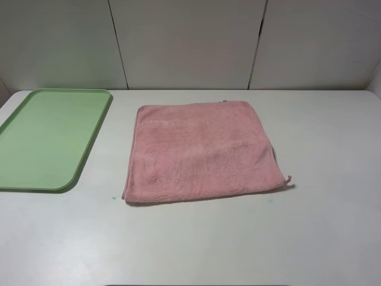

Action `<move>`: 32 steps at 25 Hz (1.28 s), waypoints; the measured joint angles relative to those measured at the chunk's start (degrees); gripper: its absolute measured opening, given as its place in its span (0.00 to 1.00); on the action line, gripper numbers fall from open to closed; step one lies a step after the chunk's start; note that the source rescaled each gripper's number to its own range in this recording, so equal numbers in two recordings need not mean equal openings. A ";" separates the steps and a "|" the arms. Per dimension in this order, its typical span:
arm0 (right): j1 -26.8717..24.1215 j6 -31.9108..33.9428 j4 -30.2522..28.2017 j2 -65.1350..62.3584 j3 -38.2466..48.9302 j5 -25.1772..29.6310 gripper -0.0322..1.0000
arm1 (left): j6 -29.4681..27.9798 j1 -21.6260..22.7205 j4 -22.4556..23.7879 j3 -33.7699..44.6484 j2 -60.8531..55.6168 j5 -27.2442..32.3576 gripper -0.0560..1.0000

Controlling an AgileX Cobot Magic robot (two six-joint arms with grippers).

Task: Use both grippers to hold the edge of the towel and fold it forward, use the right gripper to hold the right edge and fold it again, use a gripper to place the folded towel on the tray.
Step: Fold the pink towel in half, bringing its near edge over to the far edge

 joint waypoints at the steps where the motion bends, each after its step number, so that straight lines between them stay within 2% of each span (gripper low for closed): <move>1: 0.00 0.00 0.00 0.00 0.00 0.00 1.00 | 0.00 0.00 0.00 0.00 0.00 0.00 1.00; 32: 0.00 0.00 0.22 0.00 0.00 0.00 1.00 | 0.00 0.00 0.09 0.00 0.00 0.00 1.00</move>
